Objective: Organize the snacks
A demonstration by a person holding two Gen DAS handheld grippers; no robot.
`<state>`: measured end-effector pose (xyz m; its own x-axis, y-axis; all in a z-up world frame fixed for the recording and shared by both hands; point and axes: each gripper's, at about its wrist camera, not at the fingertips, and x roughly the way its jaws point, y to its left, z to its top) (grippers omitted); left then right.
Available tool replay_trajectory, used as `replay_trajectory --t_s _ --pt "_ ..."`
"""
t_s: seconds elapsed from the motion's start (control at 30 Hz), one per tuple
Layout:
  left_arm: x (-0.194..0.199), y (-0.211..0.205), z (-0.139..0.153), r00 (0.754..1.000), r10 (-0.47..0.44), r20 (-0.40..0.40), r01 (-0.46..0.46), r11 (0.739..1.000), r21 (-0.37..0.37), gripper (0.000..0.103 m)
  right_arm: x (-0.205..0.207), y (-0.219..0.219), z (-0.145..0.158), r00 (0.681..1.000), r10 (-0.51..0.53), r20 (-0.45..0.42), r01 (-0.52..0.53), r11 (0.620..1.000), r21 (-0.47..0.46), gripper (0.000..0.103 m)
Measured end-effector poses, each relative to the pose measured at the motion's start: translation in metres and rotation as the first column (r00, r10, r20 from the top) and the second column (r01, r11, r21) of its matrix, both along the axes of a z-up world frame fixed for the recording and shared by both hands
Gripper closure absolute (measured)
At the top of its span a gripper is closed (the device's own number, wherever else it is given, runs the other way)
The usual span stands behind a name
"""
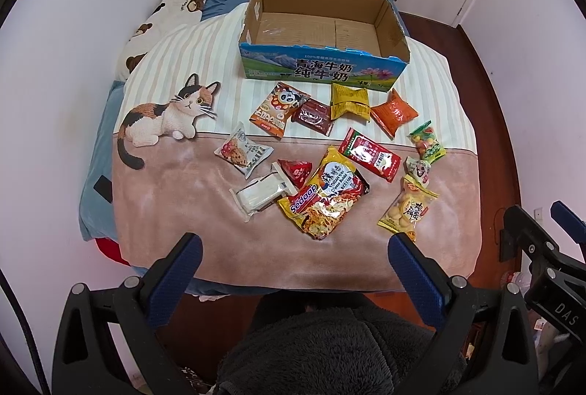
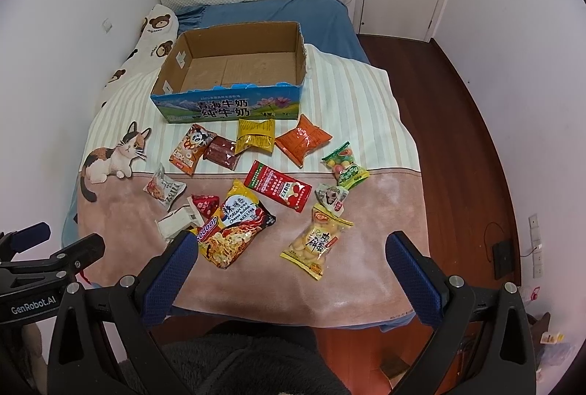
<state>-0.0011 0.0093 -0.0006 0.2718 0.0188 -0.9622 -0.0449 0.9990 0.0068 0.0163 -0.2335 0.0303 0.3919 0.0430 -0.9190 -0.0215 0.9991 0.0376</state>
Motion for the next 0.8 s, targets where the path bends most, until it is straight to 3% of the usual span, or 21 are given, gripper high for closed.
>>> replay_trajectory --t_s 0.8 --pt "0.0034 -0.0015 -0.0009 1.0 -0.002 -0.003 0.002 1.0 -0.004 0.0 0.0015 -0.0022 -0.0012 1.0 0.003 -0.002 -0.003 1.0 -0.01 0.0"
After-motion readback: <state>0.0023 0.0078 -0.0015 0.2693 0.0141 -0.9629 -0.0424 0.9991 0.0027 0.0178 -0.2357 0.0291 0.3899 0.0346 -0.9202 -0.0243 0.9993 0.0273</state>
